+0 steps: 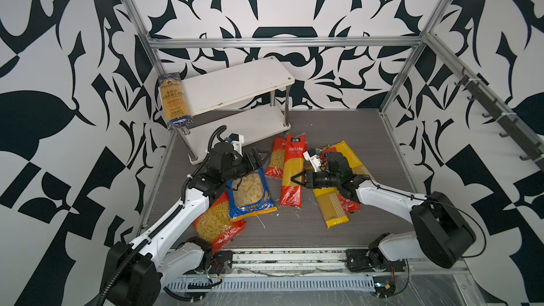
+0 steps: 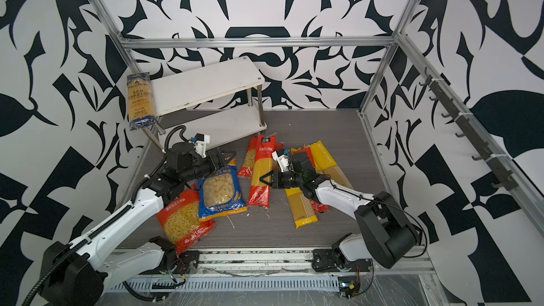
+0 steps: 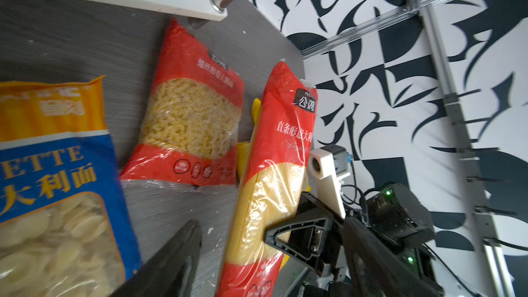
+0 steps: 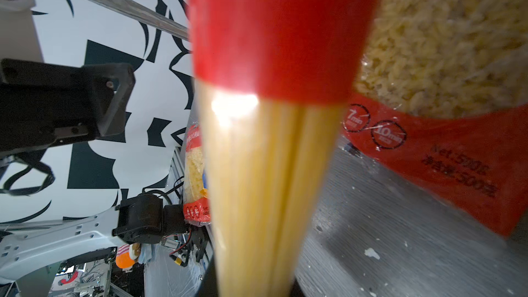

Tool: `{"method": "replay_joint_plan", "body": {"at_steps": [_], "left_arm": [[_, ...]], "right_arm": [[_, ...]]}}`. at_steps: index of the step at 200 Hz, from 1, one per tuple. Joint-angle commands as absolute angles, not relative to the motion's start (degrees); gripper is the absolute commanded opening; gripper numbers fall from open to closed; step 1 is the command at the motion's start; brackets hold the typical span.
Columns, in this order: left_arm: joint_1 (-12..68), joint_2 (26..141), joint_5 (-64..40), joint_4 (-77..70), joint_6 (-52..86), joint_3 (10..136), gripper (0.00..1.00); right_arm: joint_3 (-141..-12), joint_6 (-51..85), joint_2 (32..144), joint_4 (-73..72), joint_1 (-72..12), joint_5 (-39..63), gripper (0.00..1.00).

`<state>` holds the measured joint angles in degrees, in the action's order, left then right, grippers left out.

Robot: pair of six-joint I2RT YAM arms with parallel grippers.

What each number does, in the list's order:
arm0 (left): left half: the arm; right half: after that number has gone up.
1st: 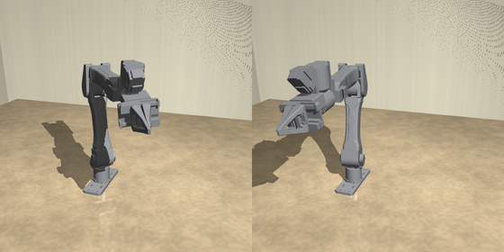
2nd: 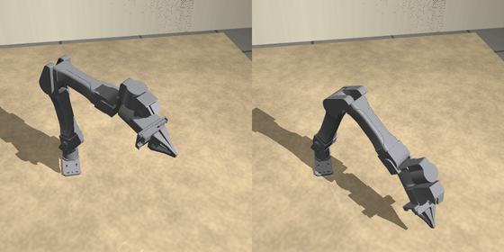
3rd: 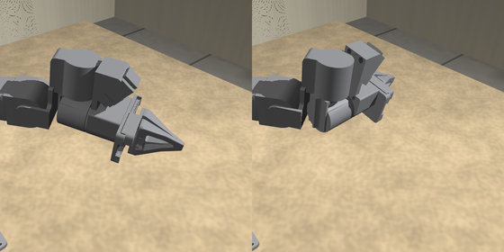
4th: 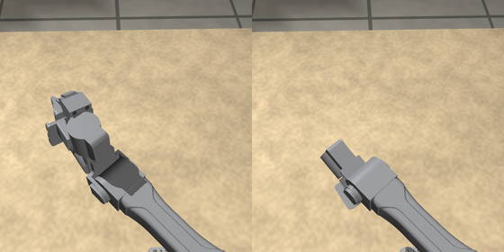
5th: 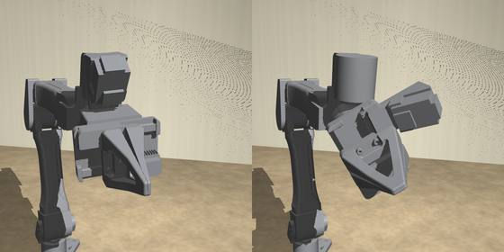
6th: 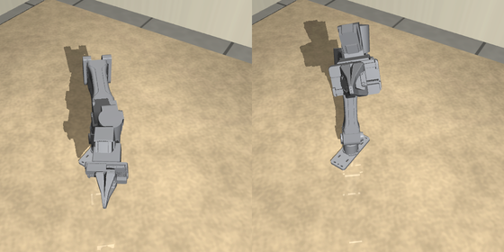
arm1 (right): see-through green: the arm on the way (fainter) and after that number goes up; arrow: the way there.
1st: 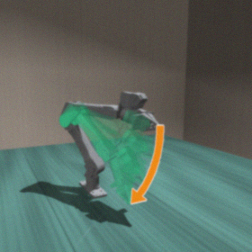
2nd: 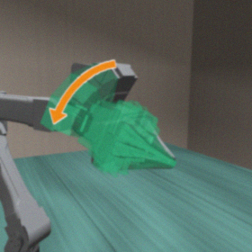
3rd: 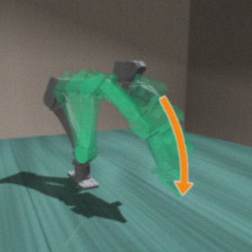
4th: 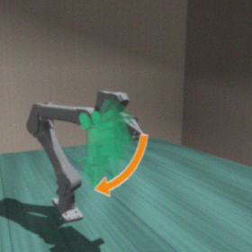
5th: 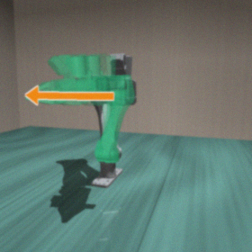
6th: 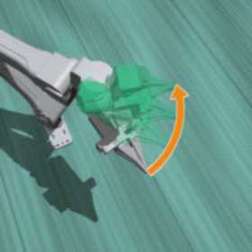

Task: Arrange pasta packages on shelves
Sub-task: Pick up the pasta bag.

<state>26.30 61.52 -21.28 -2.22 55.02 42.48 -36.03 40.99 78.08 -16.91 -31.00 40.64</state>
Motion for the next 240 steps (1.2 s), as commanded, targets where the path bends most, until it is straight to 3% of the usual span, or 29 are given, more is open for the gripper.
{"method": "replay_joint_plan", "body": {"at_steps": [1,66,107,188,216,240], "left_arm": [[25.8,62.2,-28.4,-11.1,59.2,40.9,0.88],[26.7,67.1,-32.1,-19.9,63.9,39.6,0.92],[28.3,69.3,-33.9,-22.0,63.7,41.4,0.86],[28.3,69.4,-36.2,-25.6,63.9,42.2,0.48],[28.3,69.6,-36.2,-26.3,64.3,43.0,0.33],[28.3,69.6,-35.3,-27.2,65.3,44.2,0.24]], "right_arm": [[-39.5,39.5,73.5,-25.6,-31.6,45.5,0.00],[-44.8,43.0,72.0,-27.4,-35.1,49.7,0.00],[-48.5,44.4,73.1,-27.3,-36.9,52.5,0.00],[-49.6,49.7,75.6,-32.3,-37.0,54.1,0.01],[-47.8,54.4,76.5,-38.4,-37.0,53.1,0.05],[-45.6,57.5,76.7,-42.1,-37.0,50.0,0.15]]}}
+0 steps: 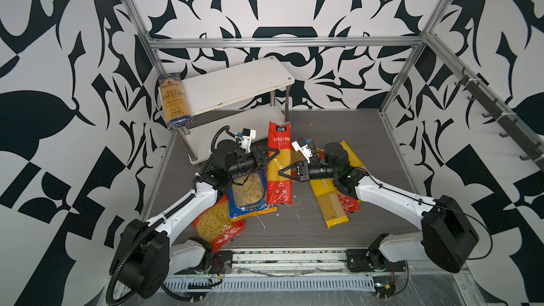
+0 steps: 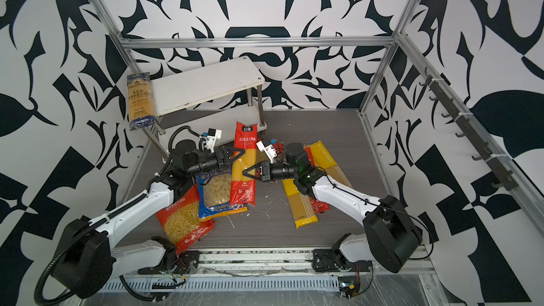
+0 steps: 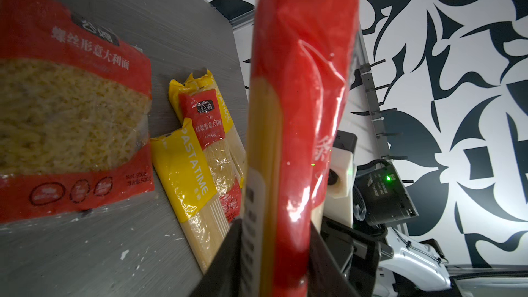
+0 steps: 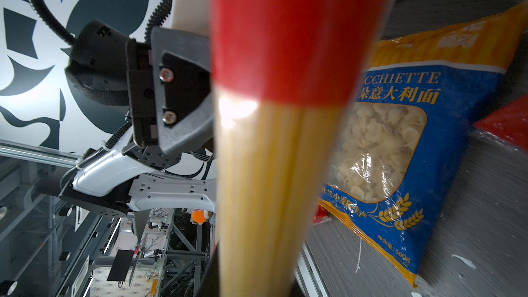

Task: Arrange pasta packages on shelves
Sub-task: Pick up the pasta bag.

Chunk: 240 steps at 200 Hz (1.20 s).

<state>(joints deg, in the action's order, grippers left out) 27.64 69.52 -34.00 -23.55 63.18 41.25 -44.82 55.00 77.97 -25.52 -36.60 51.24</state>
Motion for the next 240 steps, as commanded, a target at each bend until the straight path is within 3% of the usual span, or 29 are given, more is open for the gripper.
{"method": "replay_joint_plan", "body": {"at_steps": [1,18,70,126,180,240], "left_arm": [[28.3,69.6,-35.3,-27.2,65.4,44.2,0.23],[28.3,69.3,-34.3,-27.7,66.3,45.3,0.19],[28.3,67.5,-27.5,-28.4,68.5,49.7,0.04],[28.2,66.3,-19.0,-27.0,66.9,55.3,0.00],[26.3,64.0,-13.6,-28.2,66.9,57.0,0.00],[23.9,60.4,-11.4,-27.1,67.2,56.4,0.09]], "right_arm": [[-45.5,57.6,76.7,-42.2,-37.0,49.9,0.15],[-43.4,59.1,76.0,-44.3,-37.1,47.2,0.19],[-38.7,60.4,72.6,-44.7,-38.6,40.1,0.48],[-37.3,60.6,71.0,-45.2,-42.6,33.2,0.57],[-40.8,63.9,74.7,-51.9,-44.5,27.6,0.55],[-48.3,68.6,81.8,-60.9,-44.5,27.3,0.22]]}}
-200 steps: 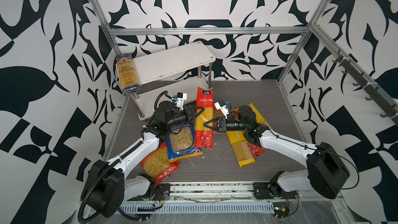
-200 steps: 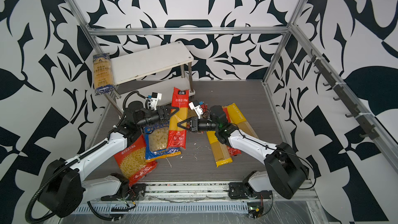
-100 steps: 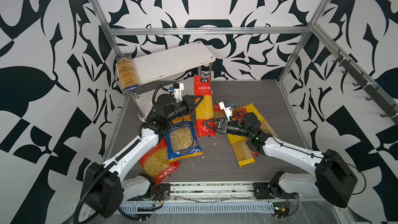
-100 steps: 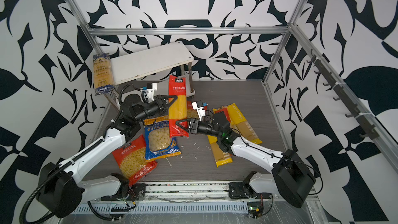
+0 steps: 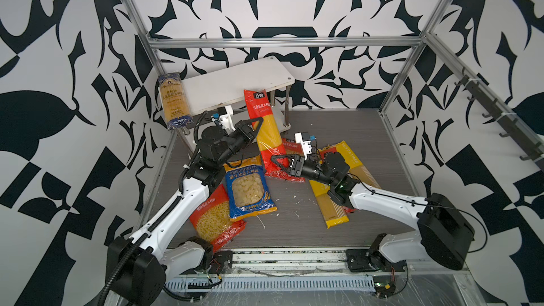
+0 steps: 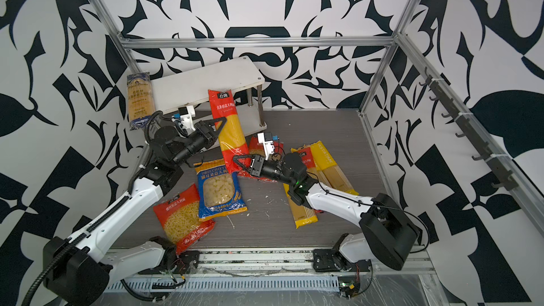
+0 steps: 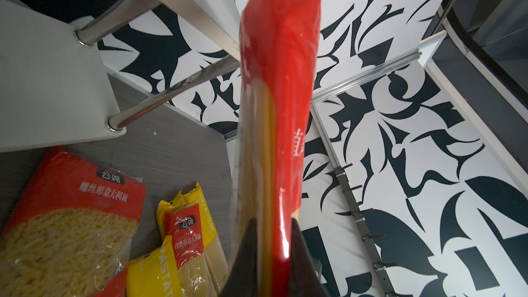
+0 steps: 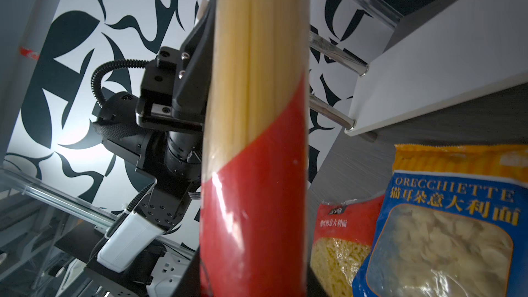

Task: Arrange pasta packages on shelves
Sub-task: Pick up the pasta bag, then place the pasta bag on the shelf.

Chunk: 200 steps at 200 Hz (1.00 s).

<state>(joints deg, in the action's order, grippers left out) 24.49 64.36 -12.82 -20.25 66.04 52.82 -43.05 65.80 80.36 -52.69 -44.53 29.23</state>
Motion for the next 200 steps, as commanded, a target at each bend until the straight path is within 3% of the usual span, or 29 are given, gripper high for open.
{"method": "replay_joint_plan", "body": {"at_steps": [1,58,101,146,200], "left_arm": [[23.8,60.4,-11.4,-27.1,67.2,56.4,0.09],[20.3,57.2,-12.0,-23.2,65.8,57.7,0.42],[19.6,55.5,-11.4,-18.4,64.6,57.4,0.65],[19.6,50.0,-9.9,-10.5,63.4,51.2,0.73],[19.9,39.2,-5.5,-2.7,62.3,37.7,0.73]], "right_arm": [[-48.5,68.6,81.9,-60.9,-44.5,27.4,0.22],[-61.1,64.0,86.0,-52.7,-44.5,32.8,0.08],[-75.1,60.0,92.9,-44.1,-44.3,35.3,0.05],[-93.7,57.2,101.6,-30.1,-43.0,37.4,0.02],[-114.3,56.2,111.4,-15.6,-42.4,37.4,0.00]]}}
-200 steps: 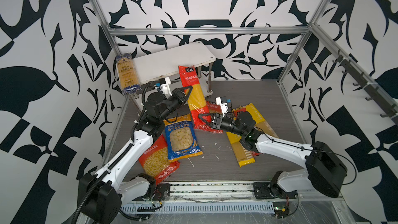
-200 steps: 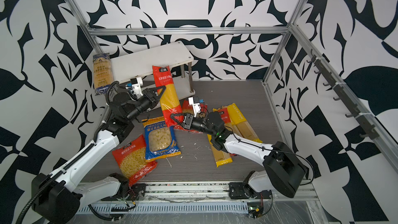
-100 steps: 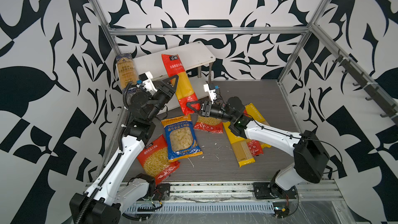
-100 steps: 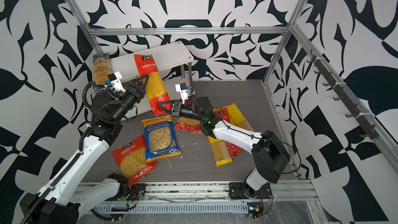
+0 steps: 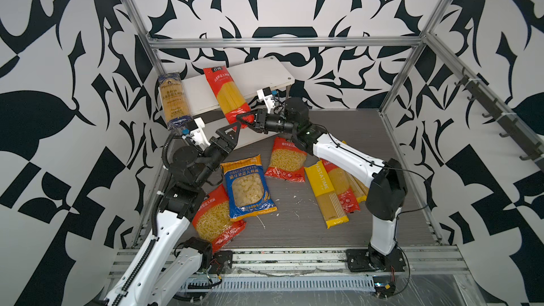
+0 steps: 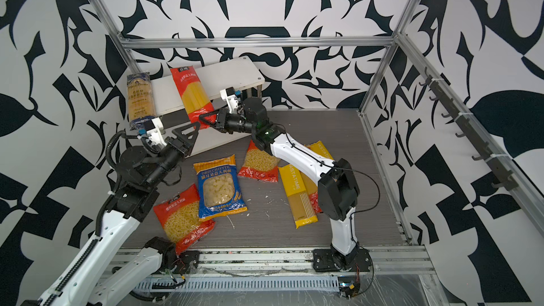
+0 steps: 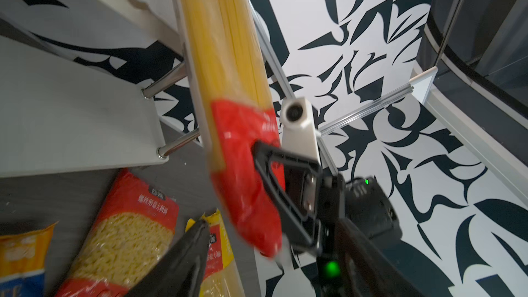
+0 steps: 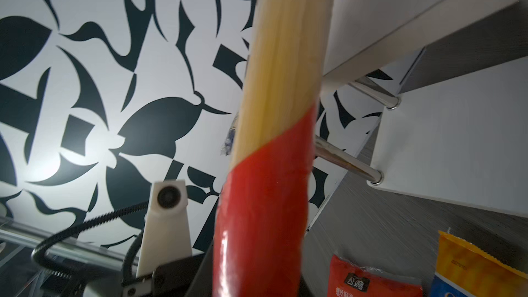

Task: Arrange pasta packages on shelves
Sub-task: Place the pasta bag on the shelf.

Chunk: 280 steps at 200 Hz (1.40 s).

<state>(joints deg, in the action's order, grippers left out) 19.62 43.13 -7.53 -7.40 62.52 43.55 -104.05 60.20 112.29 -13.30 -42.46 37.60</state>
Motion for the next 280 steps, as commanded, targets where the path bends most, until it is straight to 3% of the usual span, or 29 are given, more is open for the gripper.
{"method": "replay_joint_plan", "body": {"at_steps": [1,48,89,98,117,130,146,179,205,247,280], "left_arm": [[19.9,39.0,-5.3,-2.5,62.4,37.3,0.73],[20.3,34.0,-1.3,2.7,63.5,27.9,0.72],[20.3,33.9,0.2,3.7,63.2,24.1,0.71],[20.4,34.1,0.1,3.4,63.3,23.6,0.71],[20.4,34.7,-0.2,2.8,63.3,23.0,0.71],[20.4,35.0,-0.5,2.0,63.3,22.7,0.71],[20.4,35.6,-0.9,1.1,63.3,22.5,0.71],[20.4,37.5,-2.1,-0.7,63.2,22.6,0.70],[20.4,38.9,-2.7,-1.8,63.3,22.8,0.70],[20.5,38.7,-2.6,-2.0,63.5,22.4,0.70],[20.7,39.0,-2.7,-2.2,63.5,22.4,0.70]], "right_arm": [[-114.6,56.4,111.6,-15.5,-42.4,37.4,0.00],[-128.2,59.1,120.4,-9.6,-45.8,33.2,0.01],[-144.8,59.9,129.6,-0.6,-48.8,27.2,0.09],[-148.8,60.5,132.1,1.2,-49.2,26.9,0.14],[-154.8,61.2,135.1,4.0,-49.8,27.1,0.33],[-153.5,61.6,134.7,4.1,-49.8,28.4,0.45],[-146.2,61.5,131.3,2.3,-49.9,29.0,0.53],[-130.5,61.1,122.3,-3.6,-49.5,26.7,0.57],[-132.8,61.2,123.7,-2.0,-49.5,27.1,0.49],[-142.0,62.2,129.5,0.6,-49.7,27.4,0.25],[-146.4,62.0,132.5,2.0,-49.7,27.4,0.13]]}}
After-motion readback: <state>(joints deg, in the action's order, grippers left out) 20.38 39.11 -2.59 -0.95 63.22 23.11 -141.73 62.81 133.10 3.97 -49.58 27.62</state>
